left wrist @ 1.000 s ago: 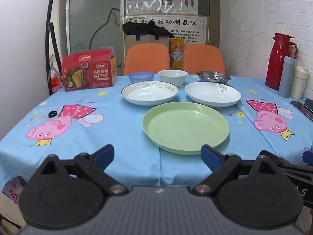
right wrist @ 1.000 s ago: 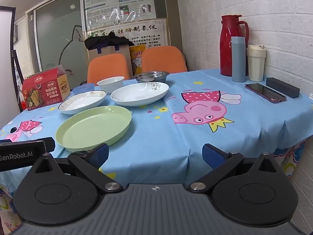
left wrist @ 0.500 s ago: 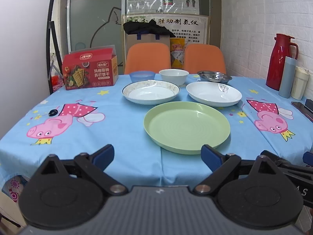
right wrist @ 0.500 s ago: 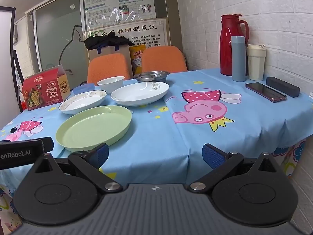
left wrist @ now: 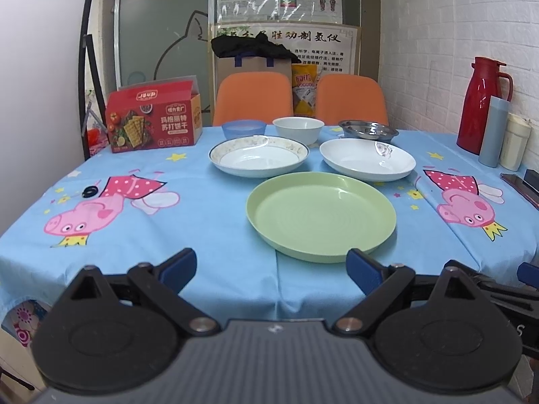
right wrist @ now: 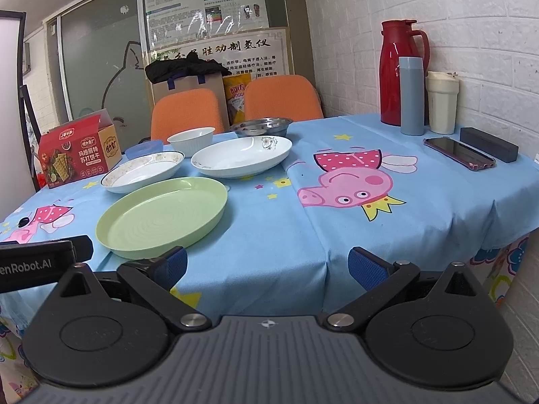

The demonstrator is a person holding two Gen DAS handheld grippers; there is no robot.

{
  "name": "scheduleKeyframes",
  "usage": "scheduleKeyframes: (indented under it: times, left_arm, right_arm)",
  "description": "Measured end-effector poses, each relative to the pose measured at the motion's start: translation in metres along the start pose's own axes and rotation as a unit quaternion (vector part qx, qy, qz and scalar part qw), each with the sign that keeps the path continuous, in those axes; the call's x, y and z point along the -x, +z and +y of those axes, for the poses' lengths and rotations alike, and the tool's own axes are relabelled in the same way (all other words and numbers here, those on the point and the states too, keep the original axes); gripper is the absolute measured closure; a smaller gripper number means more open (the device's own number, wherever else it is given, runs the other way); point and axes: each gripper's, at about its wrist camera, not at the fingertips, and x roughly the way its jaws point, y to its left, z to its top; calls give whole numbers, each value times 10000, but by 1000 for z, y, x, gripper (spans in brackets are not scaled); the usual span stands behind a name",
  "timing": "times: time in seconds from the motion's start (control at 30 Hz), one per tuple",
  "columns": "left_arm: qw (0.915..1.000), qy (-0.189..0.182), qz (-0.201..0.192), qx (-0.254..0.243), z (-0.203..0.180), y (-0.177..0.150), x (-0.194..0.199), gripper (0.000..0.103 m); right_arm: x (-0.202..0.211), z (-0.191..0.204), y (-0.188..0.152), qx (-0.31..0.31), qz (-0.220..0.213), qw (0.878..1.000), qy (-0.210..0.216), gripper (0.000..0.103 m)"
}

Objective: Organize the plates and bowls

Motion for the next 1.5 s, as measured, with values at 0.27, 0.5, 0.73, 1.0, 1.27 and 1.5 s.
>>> scheduleKeyframes:
  times: [0.27, 0.5, 0.73, 1.0, 1.27, 1.5]
  left_arm:
    - [10000, -14, -20, -1, -1, 0, 0, 11]
    - [10000, -31, -25, 23, -2, 2, -1, 11]
    - [10000, -60, -2, 26, -2, 5, -2, 11]
    - [10000, -53, -3, 80, 0, 5, -2, 11]
    - [9998, -56, -140, 100, 4, 5, 2, 11]
    - [9999, -45, -45, 97, 6, 2, -4, 11]
  right_arm:
    - [-1, 1, -1, 26, 2, 10000, 9, 0]
    - [-2, 1, -1, 13, 27, 10000, -9, 0]
    - [-4, -2, 0, -24, 46, 10000, -62, 0]
    - [-5, -3, -1, -18, 63, 9999, -85, 0]
    - [-1, -3, 0, -25, -16, 9999, -104, 0]
    - [-9, -5, -4, -51, 129, 9999, -64, 0]
